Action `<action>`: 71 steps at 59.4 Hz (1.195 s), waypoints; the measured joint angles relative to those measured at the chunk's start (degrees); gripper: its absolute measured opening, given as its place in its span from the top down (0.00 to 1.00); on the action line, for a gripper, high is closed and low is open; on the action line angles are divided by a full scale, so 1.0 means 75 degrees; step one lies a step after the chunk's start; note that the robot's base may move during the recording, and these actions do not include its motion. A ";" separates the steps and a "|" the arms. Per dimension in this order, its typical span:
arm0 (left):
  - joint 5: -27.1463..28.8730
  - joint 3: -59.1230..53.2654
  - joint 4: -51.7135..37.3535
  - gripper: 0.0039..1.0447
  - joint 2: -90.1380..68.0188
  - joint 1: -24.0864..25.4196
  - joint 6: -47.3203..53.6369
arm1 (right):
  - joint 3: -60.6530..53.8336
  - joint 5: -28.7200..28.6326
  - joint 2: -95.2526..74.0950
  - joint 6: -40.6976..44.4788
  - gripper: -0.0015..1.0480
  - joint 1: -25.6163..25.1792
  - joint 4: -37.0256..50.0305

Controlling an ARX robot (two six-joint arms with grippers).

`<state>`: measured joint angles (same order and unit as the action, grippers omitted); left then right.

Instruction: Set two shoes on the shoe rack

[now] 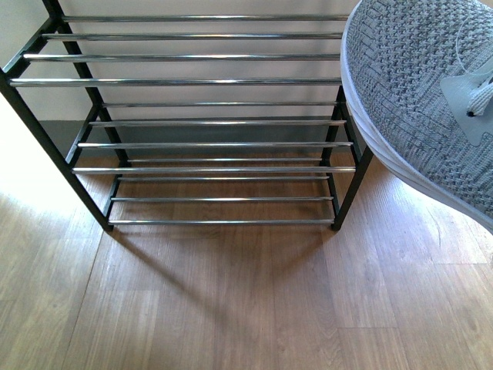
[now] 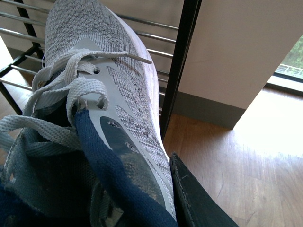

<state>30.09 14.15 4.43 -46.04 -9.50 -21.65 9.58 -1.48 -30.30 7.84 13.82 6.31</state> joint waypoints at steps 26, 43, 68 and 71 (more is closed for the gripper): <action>-0.0006 0.0000 0.0003 0.99 -0.0006 0.0000 -0.0003 | -0.0012 0.0006 0.0003 -0.0003 0.99 0.0000 -0.0003; 0.0006 0.0000 0.0003 0.99 -0.0003 -0.0006 -0.0003 | -0.0012 0.0006 0.0003 0.0000 0.99 0.0000 0.0000; 0.0000 0.0000 0.0003 0.99 -0.0003 -0.0006 -0.0003 | 0.2495 0.0662 -0.4660 -0.2334 0.99 0.0119 0.2130; 0.0000 0.0000 0.0003 0.99 -0.0003 -0.0006 -0.0003 | 0.3287 0.0813 -0.5706 -0.2684 0.99 0.0122 0.1868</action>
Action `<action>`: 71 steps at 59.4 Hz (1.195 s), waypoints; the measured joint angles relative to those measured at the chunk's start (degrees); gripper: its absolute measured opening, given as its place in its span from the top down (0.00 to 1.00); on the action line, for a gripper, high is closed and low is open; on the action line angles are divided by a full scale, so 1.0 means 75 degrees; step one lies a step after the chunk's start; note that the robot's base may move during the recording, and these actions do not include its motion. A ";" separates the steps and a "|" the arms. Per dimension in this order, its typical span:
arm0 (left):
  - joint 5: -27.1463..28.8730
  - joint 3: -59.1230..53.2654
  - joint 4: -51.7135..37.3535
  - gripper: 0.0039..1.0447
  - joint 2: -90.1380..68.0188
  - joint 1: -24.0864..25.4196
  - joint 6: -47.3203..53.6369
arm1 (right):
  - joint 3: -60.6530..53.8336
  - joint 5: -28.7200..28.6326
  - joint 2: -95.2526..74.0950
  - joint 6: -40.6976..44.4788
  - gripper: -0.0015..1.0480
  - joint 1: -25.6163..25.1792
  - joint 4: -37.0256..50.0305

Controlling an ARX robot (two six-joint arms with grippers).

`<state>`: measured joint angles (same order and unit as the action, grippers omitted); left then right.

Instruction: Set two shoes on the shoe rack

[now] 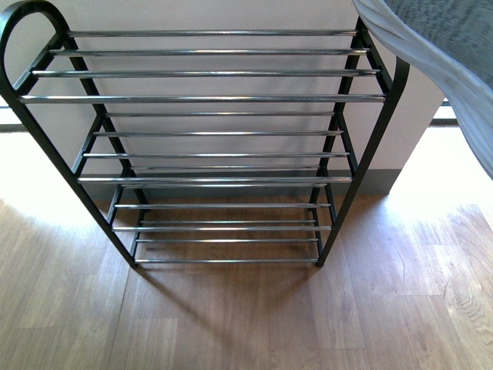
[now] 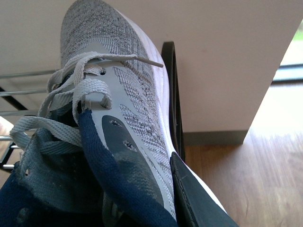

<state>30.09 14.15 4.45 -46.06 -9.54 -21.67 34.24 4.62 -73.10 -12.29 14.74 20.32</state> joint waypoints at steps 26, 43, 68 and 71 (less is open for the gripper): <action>-0.0003 0.0000 0.0000 0.99 0.0000 0.0000 0.0000 | 0.5686 0.0790 -0.4809 -0.2119 0.99 0.0513 -0.2349; -0.0003 0.0000 0.0000 0.99 0.0000 0.0000 0.0000 | 0.6400 0.0644 -0.6062 -0.3404 0.99 0.0373 -0.2547; -0.0003 0.0000 0.0000 0.99 0.0000 0.0000 0.0000 | 0.6458 0.0906 -0.6067 -0.3526 0.99 0.0102 -0.2911; -0.0003 0.0000 0.0000 0.99 0.0000 0.0000 0.0000 | 0.6382 0.0965 -0.5992 -0.3579 0.99 0.0128 -0.2920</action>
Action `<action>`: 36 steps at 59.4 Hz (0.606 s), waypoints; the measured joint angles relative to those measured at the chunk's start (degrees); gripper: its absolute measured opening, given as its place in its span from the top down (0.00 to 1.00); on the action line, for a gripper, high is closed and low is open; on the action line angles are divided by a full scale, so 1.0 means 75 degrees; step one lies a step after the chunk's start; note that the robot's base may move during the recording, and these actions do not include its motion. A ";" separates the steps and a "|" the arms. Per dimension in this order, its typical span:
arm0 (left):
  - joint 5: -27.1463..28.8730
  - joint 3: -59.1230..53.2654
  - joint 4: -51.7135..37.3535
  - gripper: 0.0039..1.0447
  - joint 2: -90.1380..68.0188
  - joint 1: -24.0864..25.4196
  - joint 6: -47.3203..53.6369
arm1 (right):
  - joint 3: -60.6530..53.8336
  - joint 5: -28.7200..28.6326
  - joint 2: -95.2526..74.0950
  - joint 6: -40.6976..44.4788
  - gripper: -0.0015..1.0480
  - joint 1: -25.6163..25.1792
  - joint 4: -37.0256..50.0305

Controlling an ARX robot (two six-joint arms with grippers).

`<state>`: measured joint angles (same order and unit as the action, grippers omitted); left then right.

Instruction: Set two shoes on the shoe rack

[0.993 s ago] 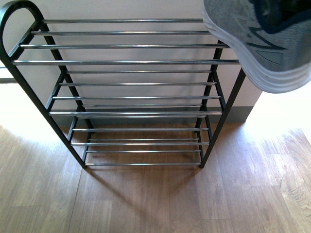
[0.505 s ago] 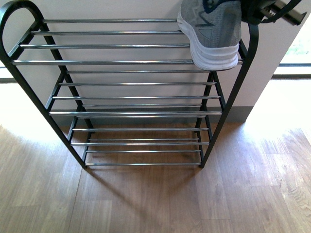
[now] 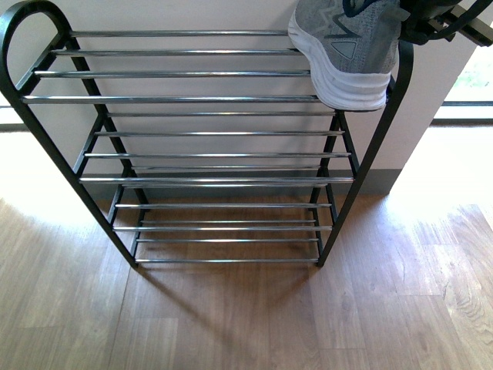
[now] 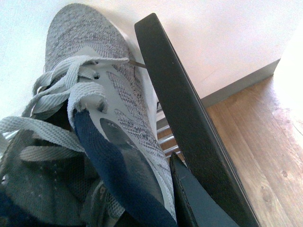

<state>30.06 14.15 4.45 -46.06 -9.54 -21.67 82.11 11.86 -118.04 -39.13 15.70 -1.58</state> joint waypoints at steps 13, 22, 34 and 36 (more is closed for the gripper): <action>0.0000 0.0000 0.0000 0.99 0.0000 0.0000 0.0000 | -0.0303 0.0012 0.0198 -0.0204 0.97 0.0125 0.0149; 0.0000 0.0000 0.0000 0.99 0.0000 0.0000 0.0000 | -0.0597 -0.0154 0.0487 -0.0277 0.67 0.0192 0.0312; 0.0000 0.0000 0.0000 0.99 0.0000 0.0000 0.0000 | -0.1370 -0.0376 0.1670 -0.0370 0.37 0.0364 0.0157; 0.0000 0.0000 0.0000 0.99 0.0000 0.0000 0.0000 | -0.1463 -0.0376 0.1839 -0.0358 0.33 0.0391 0.0137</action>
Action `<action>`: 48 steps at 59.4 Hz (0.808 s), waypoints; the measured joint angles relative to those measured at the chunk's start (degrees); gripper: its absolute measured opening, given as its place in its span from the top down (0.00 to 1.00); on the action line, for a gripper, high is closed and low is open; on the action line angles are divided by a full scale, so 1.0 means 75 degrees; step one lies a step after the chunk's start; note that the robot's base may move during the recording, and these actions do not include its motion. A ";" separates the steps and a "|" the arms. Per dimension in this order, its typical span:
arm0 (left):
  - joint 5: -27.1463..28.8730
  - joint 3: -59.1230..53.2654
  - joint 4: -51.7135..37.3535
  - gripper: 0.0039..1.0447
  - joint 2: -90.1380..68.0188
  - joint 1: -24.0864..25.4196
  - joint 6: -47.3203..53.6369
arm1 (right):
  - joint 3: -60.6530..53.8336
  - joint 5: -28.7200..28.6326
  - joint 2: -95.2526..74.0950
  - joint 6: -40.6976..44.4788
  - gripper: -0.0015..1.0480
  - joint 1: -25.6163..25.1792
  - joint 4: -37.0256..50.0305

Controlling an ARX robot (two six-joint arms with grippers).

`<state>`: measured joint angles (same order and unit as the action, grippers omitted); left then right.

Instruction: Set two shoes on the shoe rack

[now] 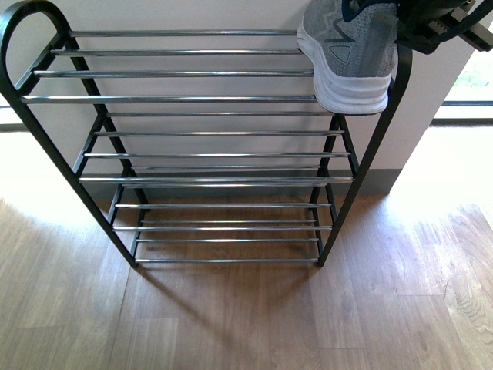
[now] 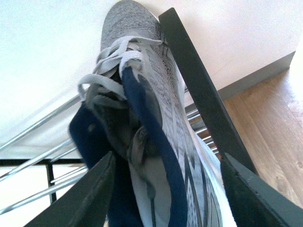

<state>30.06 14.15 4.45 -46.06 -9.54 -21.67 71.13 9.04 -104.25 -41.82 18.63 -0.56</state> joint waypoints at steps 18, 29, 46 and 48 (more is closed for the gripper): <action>0.0000 0.0000 0.0000 0.99 0.0000 0.0000 0.0000 | -0.2559 0.1122 0.2142 0.3249 0.24 -0.0023 0.3952; 0.0000 0.0000 0.0000 0.99 0.0000 0.0000 0.0000 | -0.5033 0.0612 0.3174 0.5158 0.56 -0.0615 0.6344; 0.0000 0.0000 0.0000 0.99 0.0000 0.0000 0.0000 | -0.6918 -0.0017 0.4590 0.5523 0.98 -0.1241 0.6720; 0.0000 0.0000 0.0000 0.99 0.0000 0.0000 0.0000 | -0.7073 -0.0076 0.4739 0.5534 0.98 -0.1300 0.6720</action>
<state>30.06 14.15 4.45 -46.06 -9.54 -21.67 18.09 8.47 -68.71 -0.32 8.88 49.84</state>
